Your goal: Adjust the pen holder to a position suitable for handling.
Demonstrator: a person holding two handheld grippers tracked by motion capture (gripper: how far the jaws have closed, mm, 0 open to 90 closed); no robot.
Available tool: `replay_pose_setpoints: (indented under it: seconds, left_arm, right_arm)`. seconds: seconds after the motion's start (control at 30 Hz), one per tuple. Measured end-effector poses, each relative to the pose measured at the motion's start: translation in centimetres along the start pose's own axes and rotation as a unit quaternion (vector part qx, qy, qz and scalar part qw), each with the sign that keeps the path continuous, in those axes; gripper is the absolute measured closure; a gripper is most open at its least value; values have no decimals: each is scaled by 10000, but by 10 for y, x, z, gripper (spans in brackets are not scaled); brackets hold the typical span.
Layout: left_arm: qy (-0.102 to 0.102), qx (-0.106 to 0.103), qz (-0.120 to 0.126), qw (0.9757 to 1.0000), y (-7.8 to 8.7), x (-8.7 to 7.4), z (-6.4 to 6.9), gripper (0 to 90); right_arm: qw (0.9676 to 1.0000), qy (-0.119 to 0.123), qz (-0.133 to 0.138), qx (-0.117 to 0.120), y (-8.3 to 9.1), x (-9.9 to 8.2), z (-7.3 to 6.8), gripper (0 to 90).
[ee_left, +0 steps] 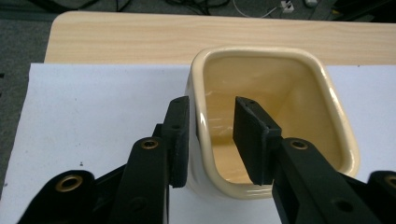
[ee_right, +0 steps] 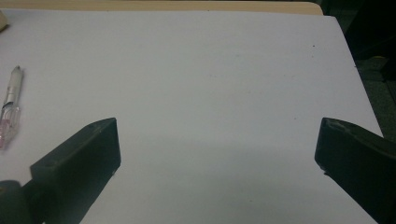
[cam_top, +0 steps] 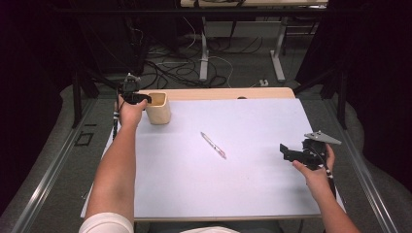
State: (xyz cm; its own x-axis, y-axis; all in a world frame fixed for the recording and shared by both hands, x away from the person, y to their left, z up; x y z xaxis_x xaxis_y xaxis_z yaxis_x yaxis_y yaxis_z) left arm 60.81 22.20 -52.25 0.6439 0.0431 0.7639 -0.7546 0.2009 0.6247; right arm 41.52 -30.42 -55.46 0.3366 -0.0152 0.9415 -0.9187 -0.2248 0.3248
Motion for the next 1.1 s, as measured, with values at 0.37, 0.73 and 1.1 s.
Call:
replay_pose_setpoints:
  seconds: [0.37,0.73,1.1]
  left_arm:
    - [212,84,-255,9994,-4,-6,-3,755]
    - [171,351,-219,9990,-2,-5,-2,812]
    - [-79,667,-255,9974,1,-7,1,839]
  right_arm:
    - [10000,-5,-18,51,0,-1,-1,0]
    - [9999,24,-48,101,-1,-2,-4,0]
    - [9999,25,-62,135,-2,-3,-4,0]
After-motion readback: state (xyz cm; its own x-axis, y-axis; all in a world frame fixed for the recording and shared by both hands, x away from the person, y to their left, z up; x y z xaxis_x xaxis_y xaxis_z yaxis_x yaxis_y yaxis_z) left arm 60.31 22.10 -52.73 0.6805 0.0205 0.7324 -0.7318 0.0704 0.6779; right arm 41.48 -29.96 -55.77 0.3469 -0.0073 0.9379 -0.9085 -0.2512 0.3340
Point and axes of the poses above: each handheld gripper's, and its own axes: y roughly backward along the jaws, x roughly out of its top, z roughly to its right, the point moved 8 cm from there along -y, roughly forward along the jaws, and after that the axes turned 12 degrees about z, right-handed, at the moved point
